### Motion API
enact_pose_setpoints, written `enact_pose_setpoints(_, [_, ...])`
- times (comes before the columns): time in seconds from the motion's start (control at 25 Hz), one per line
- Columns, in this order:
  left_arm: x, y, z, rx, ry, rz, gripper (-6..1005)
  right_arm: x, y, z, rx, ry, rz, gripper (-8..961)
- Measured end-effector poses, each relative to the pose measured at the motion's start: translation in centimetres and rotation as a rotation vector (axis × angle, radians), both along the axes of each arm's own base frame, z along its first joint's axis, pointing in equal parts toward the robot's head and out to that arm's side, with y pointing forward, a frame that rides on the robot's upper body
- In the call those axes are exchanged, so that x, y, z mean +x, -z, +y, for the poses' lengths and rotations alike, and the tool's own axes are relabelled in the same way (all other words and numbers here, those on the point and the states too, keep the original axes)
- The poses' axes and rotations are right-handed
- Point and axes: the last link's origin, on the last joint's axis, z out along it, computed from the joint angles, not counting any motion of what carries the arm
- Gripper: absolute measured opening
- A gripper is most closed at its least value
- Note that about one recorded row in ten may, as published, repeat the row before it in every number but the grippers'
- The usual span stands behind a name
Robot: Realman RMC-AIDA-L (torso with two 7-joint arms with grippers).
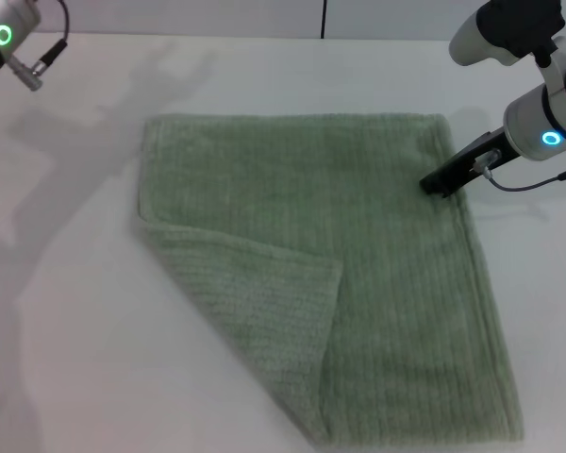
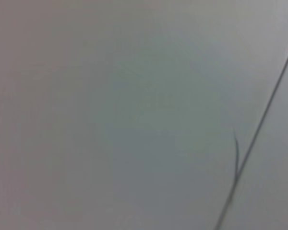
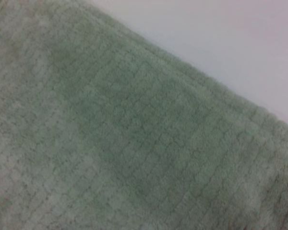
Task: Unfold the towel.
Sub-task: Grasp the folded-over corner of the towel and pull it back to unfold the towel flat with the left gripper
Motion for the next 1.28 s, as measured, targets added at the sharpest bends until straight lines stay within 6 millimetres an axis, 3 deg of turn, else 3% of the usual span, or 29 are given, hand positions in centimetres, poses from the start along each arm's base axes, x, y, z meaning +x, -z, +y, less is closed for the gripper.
enact_pose_setpoints(0.28, [0.0, -0.1, 0.0, 0.04, 0.012, 0.018, 831, -0.1, 0.1, 0.0, -0.002, -0.006, 0.001, -1])
enact_pose_setpoints(0.6, [2.3, 0.5, -0.2, -0.156, 0.137, 0.061, 830, -0.1, 0.1, 0.0, -0.001, -0.006, 0.0, -1])
enact_pose_setpoints(0.76, [4.0, 1.3, -1.4, -0.24, 0.292, 0.168, 830, -0.1, 0.0, 0.0, 0.0, -0.007, 0.0, -1])
enact_pose_setpoints(0.96, [4.8, 2.2, -3.2, -0.326, 0.433, 0.311, 830, -0.1, 0.0, 0.0, -0.001, -0.006, 0.0, -1])
enact_pose_setpoints(1.28, [4.2, 3.3, -4.9, -0.449, 0.488, 0.409, 830, 0.2, 0.0, -0.1, -0.002, 0.001, 0.0, -1])
